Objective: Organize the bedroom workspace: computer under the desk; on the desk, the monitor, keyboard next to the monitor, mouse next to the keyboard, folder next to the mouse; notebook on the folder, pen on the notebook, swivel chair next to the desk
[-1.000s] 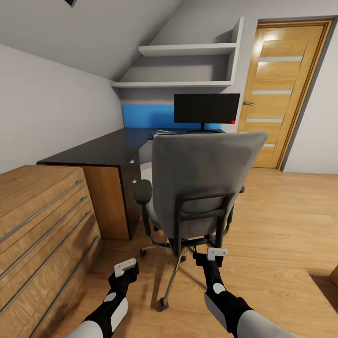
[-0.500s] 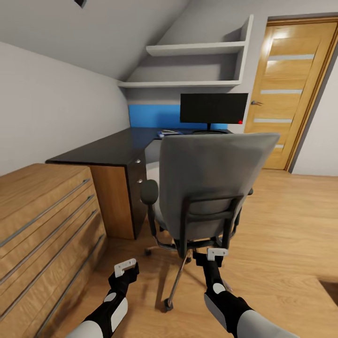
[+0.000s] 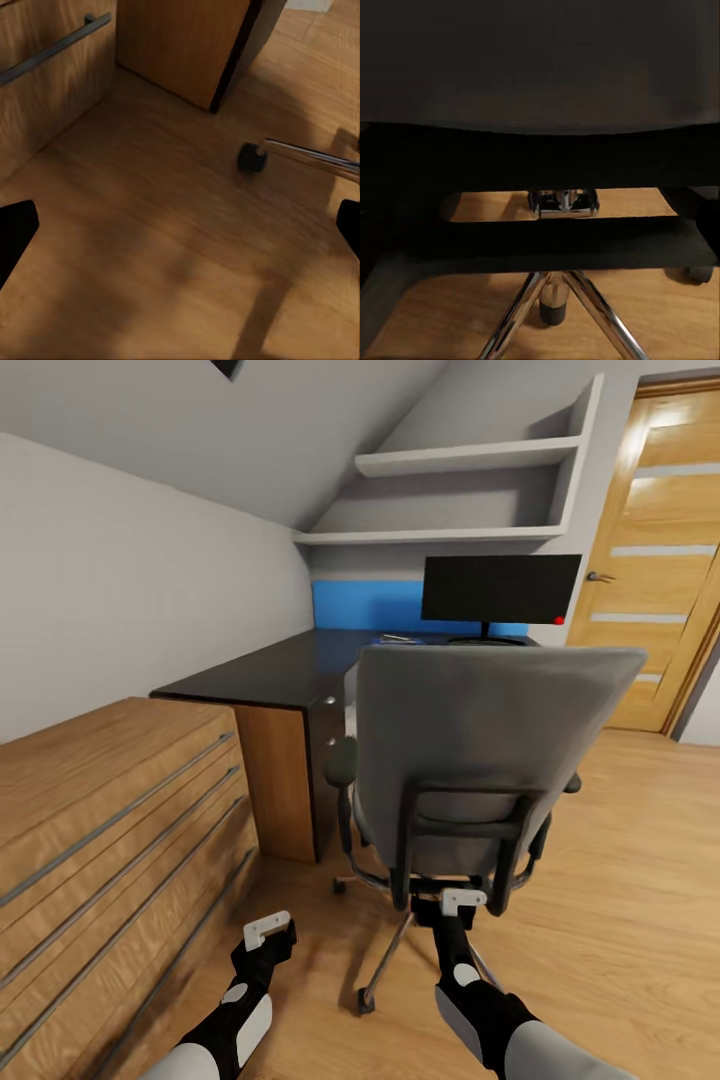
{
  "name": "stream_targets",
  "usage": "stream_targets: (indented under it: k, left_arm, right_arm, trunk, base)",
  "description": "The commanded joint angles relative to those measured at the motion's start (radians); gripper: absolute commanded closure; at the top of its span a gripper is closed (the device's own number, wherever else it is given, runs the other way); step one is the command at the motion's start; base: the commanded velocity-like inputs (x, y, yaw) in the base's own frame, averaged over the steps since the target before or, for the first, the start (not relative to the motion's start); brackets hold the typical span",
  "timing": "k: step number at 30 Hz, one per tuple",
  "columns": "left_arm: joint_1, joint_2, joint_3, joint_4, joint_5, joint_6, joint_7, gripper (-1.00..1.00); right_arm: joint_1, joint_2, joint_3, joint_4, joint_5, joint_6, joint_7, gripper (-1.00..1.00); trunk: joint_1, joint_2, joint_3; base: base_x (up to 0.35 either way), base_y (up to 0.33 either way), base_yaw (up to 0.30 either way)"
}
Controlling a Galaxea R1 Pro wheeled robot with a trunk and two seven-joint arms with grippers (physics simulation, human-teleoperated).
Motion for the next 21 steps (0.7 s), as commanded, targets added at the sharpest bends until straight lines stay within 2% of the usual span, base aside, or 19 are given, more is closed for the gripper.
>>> stream_targets:
  k: [1,10,15,21]
  left_arm:
    - [-0.001,0.000,-0.001,0.001,0.002,-0.003,0.004,-1.00]
    - [-0.001,-0.002,-0.001,0.008,0.001,-0.003,0.003,-1.00]
    - [-0.001,-0.002,-0.002,0.027,0.001,-0.003,0.002,-1.00]
    - [-0.001,-0.002,-0.002,0.030,0.000,-0.003,0.002,-1.00]
  right_arm:
    - [-0.001,-0.001,0.010,0.003,-0.005,-0.003,-0.007,-1.00]
    - [-0.001,-0.001,0.010,0.008,-0.005,-0.004,-0.006,-1.00]
    - [-0.001,-0.001,0.010,0.008,-0.004,-0.005,-0.006,-1.00]
    - [-0.001,-0.001,0.010,0.008,-0.004,-0.006,-0.006,-1.00]
  trunk:
    - [0.000,0.000,-0.001]
    - [0.000,0.000,-0.005]
    - [0.000,0.000,-0.005]
    - [0.000,0.000,-0.006]
  base:
    - [0.000,0.000,0.239]
    - [0.000,0.000,0.227]
    - [-0.041,0.000,0.049]
    - [-0.240,0.000,0.008]
